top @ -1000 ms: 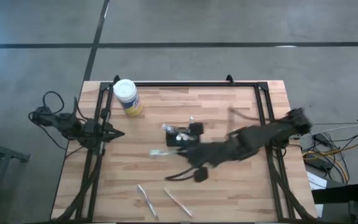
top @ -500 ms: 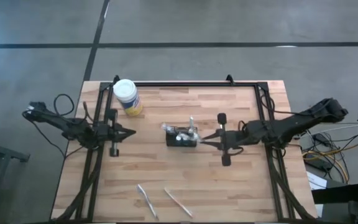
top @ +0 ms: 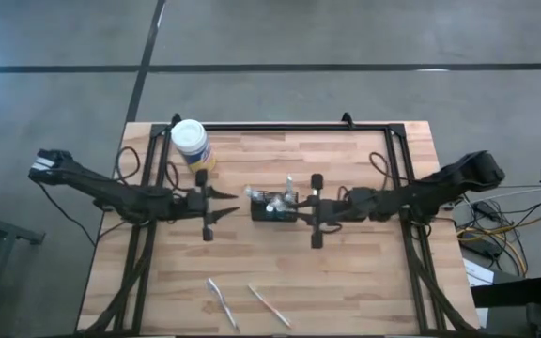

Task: Pick & Place toothbrushing station
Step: Put the green toothbrush into the mesh organizer

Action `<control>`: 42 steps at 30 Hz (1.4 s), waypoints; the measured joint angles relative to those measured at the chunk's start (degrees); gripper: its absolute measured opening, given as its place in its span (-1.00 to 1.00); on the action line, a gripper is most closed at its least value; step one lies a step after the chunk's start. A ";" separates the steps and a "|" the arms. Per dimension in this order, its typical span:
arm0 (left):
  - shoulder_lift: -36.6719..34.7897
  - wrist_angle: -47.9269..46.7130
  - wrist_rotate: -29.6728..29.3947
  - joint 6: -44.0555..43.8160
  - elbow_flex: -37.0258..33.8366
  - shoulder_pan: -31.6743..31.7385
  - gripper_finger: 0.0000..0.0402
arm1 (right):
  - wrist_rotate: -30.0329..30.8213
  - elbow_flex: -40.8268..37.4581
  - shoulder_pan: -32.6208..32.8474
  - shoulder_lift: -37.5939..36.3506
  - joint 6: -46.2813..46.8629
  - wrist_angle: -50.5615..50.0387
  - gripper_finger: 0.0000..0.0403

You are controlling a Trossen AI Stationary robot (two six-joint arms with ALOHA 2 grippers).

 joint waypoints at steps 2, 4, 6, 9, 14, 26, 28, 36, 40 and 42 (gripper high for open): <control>2.69 0.76 -0.02 2.08 2.94 0.02 -0.21 | -0.39 3.31 -0.01 2.24 -0.89 -2.61 -0.89; 4.97 -0.09 0.89 3.86 5.59 0.02 -0.11 | -1.16 6.59 -0.07 4.14 -1.95 -6.19 -0.89; 6.36 -0.83 4.04 4.23 7.59 0.12 -0.03 | -1.65 9.35 -0.07 5.94 -2.66 -8.82 -0.89; 7.18 0.07 8.95 4.21 10.30 0.73 0.04 | -2.15 12.45 -0.15 7.84 -4.47 -9.40 -0.89; 8.62 2.01 14.29 3.90 11.25 1.57 0.05 | -5.90 15.39 -1.80 9.75 -5.34 -9.43 -0.89; 9.38 5.40 19.05 3.90 12.79 3.91 -0.02 | -8.88 19.28 -4.27 12.70 -5.44 -10.29 -0.89; 9.92 5.42 19.04 3.90 13.42 4.44 -0.02 | -9.03 20.97 -4.25 14.06 -5.71 -11.56 -0.89; 10.66 3.41 20.34 4.22 14.31 4.55 -0.08 | -9.12 22.91 -4.20 15.34 -6.68 -12.72 -0.89; 9.46 2.90 20.55 4.33 14.09 4.52 -0.13 | -9.09 21.27 -4.19 13.74 -6.59 -11.58 -0.89; 9.13 2.40 20.84 4.34 14.05 4.52 -0.14 | -9.09 20.54 -4.20 13.10 -6.56 -11.70 -0.89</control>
